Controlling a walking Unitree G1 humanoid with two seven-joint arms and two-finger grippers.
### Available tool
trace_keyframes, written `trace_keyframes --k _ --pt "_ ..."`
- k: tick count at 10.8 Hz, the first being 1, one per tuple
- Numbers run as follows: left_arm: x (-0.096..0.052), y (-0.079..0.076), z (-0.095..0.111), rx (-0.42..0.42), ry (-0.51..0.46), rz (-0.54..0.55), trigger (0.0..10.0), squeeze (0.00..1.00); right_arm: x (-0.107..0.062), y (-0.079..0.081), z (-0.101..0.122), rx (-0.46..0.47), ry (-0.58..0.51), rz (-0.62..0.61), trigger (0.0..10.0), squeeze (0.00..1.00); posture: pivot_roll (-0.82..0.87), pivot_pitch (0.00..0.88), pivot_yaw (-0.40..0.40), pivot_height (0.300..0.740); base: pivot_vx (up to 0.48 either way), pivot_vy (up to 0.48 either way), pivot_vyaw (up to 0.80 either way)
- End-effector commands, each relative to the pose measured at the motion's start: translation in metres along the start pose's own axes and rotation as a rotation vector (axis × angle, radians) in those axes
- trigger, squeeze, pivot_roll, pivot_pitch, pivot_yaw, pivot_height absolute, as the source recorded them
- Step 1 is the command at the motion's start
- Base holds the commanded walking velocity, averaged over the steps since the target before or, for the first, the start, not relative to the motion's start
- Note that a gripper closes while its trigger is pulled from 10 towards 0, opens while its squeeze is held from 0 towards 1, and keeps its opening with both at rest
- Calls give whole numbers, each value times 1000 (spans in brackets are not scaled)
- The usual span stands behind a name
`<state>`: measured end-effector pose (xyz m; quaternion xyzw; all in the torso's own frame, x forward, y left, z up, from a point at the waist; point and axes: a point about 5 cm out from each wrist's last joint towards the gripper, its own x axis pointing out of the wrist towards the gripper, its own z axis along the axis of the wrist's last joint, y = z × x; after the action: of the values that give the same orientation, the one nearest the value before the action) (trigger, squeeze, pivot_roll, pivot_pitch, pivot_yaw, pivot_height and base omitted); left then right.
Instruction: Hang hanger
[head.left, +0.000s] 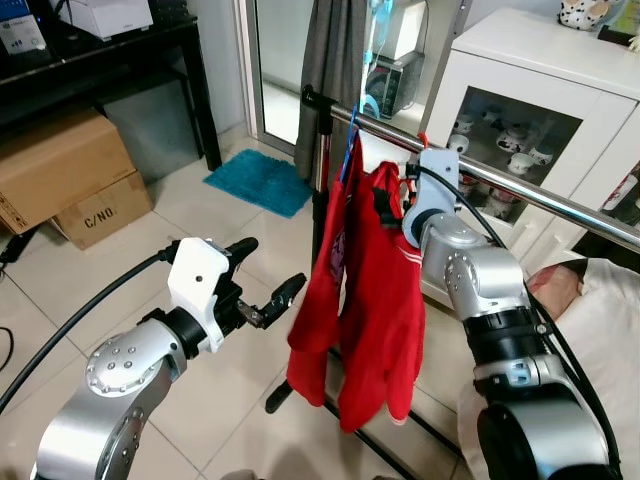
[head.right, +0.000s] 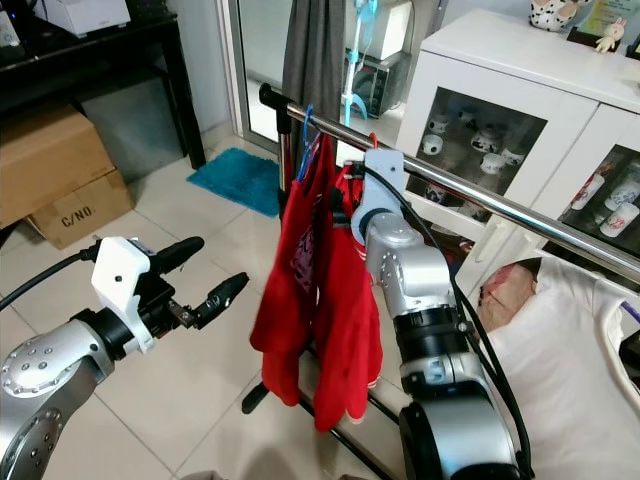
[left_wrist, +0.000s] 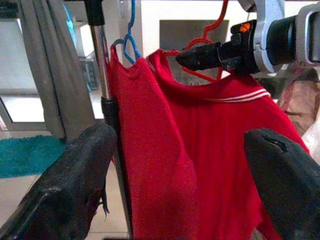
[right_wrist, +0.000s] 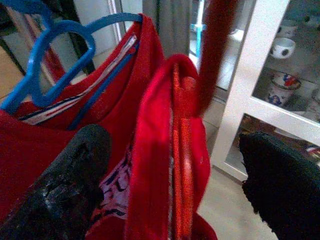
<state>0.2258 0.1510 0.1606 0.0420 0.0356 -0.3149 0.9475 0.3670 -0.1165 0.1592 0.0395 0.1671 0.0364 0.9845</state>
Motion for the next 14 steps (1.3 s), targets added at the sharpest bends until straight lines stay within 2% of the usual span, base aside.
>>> trace_keyframes --k 1,2,3,7,11,12,13,14 --pt "0 -4 2 11 -11 -5 10000 0 2 -3 2 21 5 2 4745 0 55 13 -56 740 0 0 0" --pt "0 -5 1 6 -8 -9 10000 0 3 -5 0 22 10 1 431 0 52 16 -58 740 0 0 0" --pt "0 -6 0 7 -3 -9 10000 0 5 -7 -1 23 15 -1 0 0 49 18 -59 740 0 0 0" --pt "0 -5 -3 31 15 4 10000 0 5 -14 -3 -10 17 -15 0 0 48 22 -59 740 0 0 0" --pt "-1 -5 -4 47 25 17 10000 0 -2 -22 1 -48 -2 -29 0 0 45 25 -58 740 0 0 0" --pt "-1 -4 -5 47 26 18 10000 0 -5 -24 2 -53 -5 -30 118 0 44 26 -57 740 0 0 0" --pt "-1 -4 -5 49 29 19 10000 0 -7 -24 3 -66 -9 -29 980 0 44 26 -57 740 0 0 0" --pt "0 -4 -5 49 29 19 10000 0 -7 -24 3 -72 -6 -27 1059 0 39 25 -53 740 0 0 0"
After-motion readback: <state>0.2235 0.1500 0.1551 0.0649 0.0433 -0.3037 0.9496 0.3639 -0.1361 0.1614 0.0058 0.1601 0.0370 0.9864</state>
